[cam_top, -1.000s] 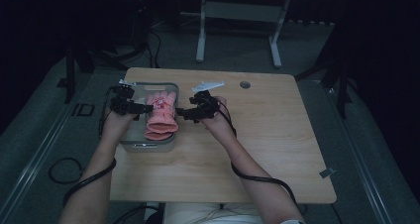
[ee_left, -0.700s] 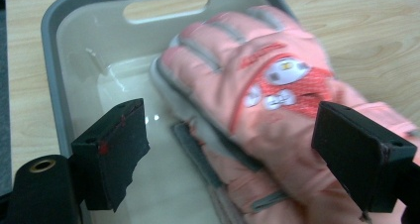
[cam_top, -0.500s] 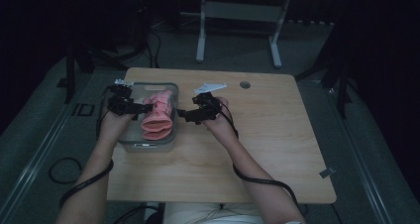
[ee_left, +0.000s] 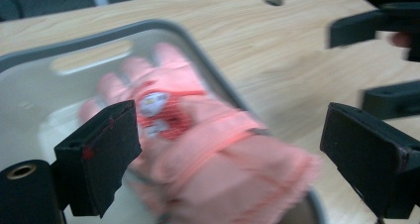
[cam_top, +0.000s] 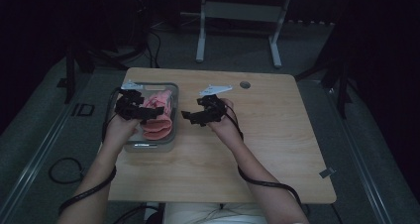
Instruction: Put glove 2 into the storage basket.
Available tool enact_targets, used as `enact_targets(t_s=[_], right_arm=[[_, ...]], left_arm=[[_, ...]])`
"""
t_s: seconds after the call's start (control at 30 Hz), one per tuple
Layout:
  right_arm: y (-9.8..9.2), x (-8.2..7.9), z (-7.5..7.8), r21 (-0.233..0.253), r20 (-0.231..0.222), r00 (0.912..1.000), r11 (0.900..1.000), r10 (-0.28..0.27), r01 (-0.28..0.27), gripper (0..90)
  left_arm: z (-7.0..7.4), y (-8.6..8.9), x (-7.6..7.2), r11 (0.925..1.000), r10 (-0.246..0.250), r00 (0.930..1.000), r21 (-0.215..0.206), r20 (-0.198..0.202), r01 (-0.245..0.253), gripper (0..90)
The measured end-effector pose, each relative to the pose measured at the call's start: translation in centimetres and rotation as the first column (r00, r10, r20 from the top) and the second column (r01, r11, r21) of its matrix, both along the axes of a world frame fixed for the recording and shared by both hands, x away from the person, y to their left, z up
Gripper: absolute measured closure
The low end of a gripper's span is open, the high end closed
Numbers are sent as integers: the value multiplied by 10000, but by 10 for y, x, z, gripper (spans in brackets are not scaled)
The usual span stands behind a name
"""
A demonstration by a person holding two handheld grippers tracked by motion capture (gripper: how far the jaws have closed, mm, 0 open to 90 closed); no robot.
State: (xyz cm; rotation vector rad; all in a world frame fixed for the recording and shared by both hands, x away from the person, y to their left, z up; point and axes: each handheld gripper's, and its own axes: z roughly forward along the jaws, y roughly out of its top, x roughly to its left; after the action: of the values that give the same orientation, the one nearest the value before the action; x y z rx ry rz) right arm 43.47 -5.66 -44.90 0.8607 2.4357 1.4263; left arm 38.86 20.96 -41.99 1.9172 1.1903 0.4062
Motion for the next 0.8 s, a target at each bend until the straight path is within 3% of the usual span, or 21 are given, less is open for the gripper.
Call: enact_targets(t_s=[0.1, 0.13, 0.23, 0.3, 0.4, 0.47, 0.5, 0.6, 0.7, 0.8], right_arm=[[-4, -1, -1, 22, 10, 10000, 10000, 6, -6, 164], [-6, -1, -1, 3, 33, 10000, 10000, 6, -6, 164], [-15, -3, -4, -75, 35, 10000, 10000, -23, 23, 164], [-20, -5, -5, -66, 59, 10000, 10000, -20, 20, 165], [-26, -8, -5, -122, 112, 9999, 9999, -17, 18, 165], [-30, -10, -5, -80, 78, 10000, 10000, 16, -15, 165], [-30, -10, -5, -80, 78, 10000, 10000, 16, -15, 165], [-39, -14, -7, -90, 72, 10000, 10000, 4, -3, 166], [-46, -18, -12, -197, -4, 10000, 9998, 35, -36, 166], [-53, -22, -17, -240, -61, 10000, 9997, 57, -59, 166]], left_arm=[[2, -9, -6, 9996, -270, 9995, -73, 187, 271, 80], [4, -20, -12, 9975, -700, 9972, -33, 273, 701, 80], [8, -36, -22, 9917, -1288, 9907, 35, 434, 1288, 80], [11, -47, -31, 9850, -1706, 9841, -159, 496, 1716, 80], [13, -68, -43, 9744, -2248, 9718, 183, 711, 2240, 80], [13, -78, -48, 9652, -2605, 9630, -41, 693, 2614, 80], [13, -78, -48, 9652, -2605, 9630, -41, 693, 2614, 80], [9, -94, -56, 9558, -2939, 9525, 260, 798, 2928, 80], [6, -103, -61, 9474, -3200, 9441, 209, 789, 3194, 80], [-1, -112, -66, 9385, -3452, 9354, 423, 764, 3428, 80]])
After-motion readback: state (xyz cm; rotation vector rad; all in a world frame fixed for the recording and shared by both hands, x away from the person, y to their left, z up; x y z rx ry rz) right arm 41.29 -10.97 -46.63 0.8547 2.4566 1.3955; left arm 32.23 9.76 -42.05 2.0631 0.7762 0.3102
